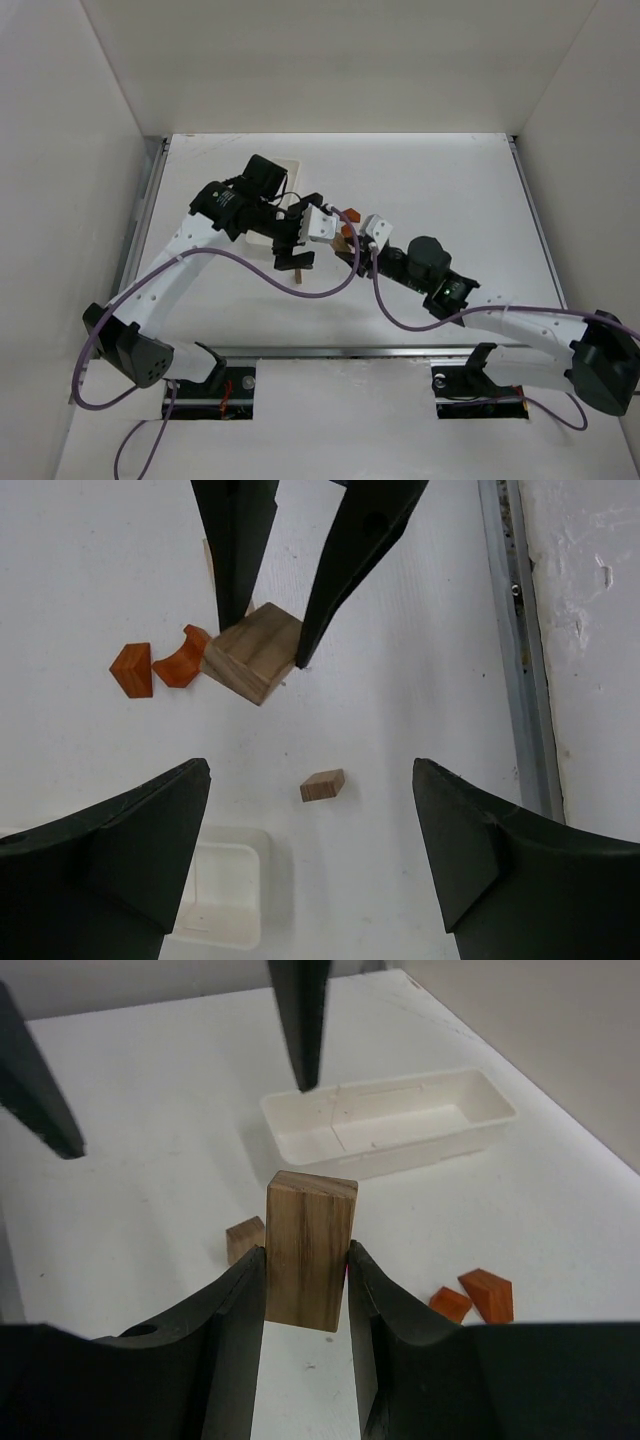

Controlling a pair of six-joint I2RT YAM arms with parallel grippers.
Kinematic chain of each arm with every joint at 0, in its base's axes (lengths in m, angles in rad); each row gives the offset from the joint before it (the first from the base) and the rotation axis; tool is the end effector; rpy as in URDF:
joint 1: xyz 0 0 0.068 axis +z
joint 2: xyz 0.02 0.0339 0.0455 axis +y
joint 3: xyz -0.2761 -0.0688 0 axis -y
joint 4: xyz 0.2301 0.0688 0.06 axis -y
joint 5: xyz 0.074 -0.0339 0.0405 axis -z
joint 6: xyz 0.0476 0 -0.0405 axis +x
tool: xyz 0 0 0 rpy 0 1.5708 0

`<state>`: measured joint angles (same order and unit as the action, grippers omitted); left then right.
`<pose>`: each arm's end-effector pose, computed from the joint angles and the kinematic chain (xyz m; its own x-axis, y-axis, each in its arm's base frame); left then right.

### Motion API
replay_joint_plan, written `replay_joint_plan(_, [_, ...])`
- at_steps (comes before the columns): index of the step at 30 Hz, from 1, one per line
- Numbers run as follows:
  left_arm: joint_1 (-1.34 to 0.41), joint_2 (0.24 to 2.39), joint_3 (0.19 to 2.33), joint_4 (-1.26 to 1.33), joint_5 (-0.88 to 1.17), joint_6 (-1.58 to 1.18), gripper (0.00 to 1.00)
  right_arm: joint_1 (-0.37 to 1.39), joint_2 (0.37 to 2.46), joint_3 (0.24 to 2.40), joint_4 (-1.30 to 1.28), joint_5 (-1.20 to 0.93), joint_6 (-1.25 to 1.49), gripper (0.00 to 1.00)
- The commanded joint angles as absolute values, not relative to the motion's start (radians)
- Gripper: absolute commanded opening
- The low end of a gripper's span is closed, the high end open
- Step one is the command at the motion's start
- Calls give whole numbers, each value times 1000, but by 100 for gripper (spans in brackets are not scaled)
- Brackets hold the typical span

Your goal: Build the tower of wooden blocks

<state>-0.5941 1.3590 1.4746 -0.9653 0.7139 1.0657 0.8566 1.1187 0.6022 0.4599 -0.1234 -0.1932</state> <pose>0.1949 -0.1692 0.3870 0.3826 0.5398 -0.7499 0.9227 -0.1820 0.3398 0.1594 0.1929 0.2935 0.1231 -0.1489 -0.9812 -0.8220 0.5386 -0.1849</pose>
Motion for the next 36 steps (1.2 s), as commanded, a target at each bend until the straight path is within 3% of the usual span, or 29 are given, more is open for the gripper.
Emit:
replay_joint_plan(1, [-595,1351,1522,-1022,775,1175,80,890,1095,598,557,-196,-273,0])
replay_joint_plan(17, [-629,1379,1513,-996,755,1218,80,956,1169,647,546,-186,-311,0])
replay_joint_plan(22, [-629,1379,1493,-985,764,1218,68,965,1180,657,555,-167,-311,0])
replay_joint_plan(26, [-650,1370,1468,-985,764,1218,66,965,1180,646,597,-144,-311,0])
replay_joint_plan(31, [-650,1350,1419,-945,742,1201,72,965,1149,646,597,-144,-311,0])
replay_joint_plan(36, [-650,1350,1419,-881,703,1161,71,965,1149,646,588,-144,-311,0])
